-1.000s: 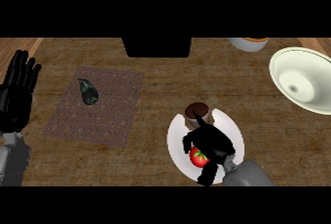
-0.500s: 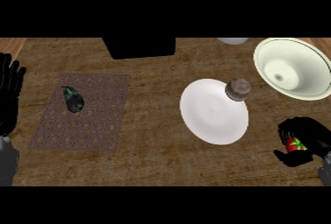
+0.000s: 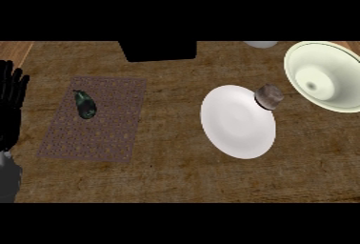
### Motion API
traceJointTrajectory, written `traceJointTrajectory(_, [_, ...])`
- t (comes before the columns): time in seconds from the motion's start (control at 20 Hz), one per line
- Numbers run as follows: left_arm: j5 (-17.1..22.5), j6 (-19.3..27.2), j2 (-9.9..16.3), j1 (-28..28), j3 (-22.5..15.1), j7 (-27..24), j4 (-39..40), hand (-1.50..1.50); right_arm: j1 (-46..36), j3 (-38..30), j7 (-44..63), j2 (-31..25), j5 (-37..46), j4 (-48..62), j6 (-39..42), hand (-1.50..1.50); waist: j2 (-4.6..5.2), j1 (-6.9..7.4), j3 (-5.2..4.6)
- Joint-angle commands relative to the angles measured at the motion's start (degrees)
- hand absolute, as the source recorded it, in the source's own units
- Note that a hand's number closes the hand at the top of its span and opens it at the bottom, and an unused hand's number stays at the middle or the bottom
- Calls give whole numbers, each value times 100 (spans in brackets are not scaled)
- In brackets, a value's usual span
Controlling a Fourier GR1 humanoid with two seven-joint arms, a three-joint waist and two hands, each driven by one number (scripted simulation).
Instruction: Pick the tomato from the plate and place it in the bowl
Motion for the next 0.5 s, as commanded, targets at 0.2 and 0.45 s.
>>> traceJointTrajectory(0.2, [-45, -91, -96, -89, -225, -23, -68, 0, -229, -1209, -1990, -1152, -817, 1595, 19, 150, -19, 274, -2])
traceJointTrajectory(0.45, [-112, -12, -196, -100, -317, -10, -131, 0, -524, -1691, -3001, -1716, -1180, 2214, 201, 150, -19, 398, -10])
